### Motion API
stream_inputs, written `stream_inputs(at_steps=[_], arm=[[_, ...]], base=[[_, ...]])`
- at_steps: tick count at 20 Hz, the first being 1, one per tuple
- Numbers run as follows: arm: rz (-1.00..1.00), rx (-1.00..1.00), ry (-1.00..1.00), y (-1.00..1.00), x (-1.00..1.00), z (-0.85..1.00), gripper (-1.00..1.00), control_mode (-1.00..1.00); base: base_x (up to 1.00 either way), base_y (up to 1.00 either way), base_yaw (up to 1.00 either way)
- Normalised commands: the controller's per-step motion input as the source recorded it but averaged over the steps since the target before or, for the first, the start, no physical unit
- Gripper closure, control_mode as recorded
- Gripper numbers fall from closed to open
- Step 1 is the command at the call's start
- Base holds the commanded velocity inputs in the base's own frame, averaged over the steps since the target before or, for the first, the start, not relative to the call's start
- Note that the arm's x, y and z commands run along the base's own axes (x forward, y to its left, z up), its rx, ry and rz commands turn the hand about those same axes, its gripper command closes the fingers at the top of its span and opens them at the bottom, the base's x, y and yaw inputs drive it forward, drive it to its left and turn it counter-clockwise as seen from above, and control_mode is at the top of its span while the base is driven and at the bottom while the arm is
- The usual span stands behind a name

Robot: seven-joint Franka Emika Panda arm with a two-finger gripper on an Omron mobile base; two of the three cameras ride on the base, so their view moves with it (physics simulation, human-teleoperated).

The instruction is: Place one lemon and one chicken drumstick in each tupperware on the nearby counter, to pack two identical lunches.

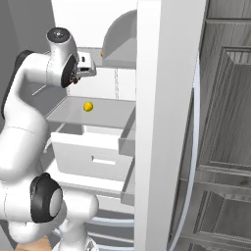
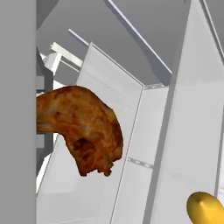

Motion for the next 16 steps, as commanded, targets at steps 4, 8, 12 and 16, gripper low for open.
stream_inputs(at_steps=[4, 8, 12, 16], arm=[[0.0, 0.0, 0.0, -0.51, -0.82, -0.07, 1.0, -1.0], [0.0, 0.0, 0.0, -0.51, -0.5, -0.01, 1.0, -1.0], [0.0, 0.0, 0.0, -0.42, -0.28, 0.0, 1.0, -1.0], [0.0, 0.0, 0.0, -0.34, -0.07, 0.0, 1.0, -1.0]], base=[[0.0, 0.0, 0.0], [0.0, 0.0, 0.0], [0.0, 0.0, 0.0], [0.0, 0.0, 0.0]])
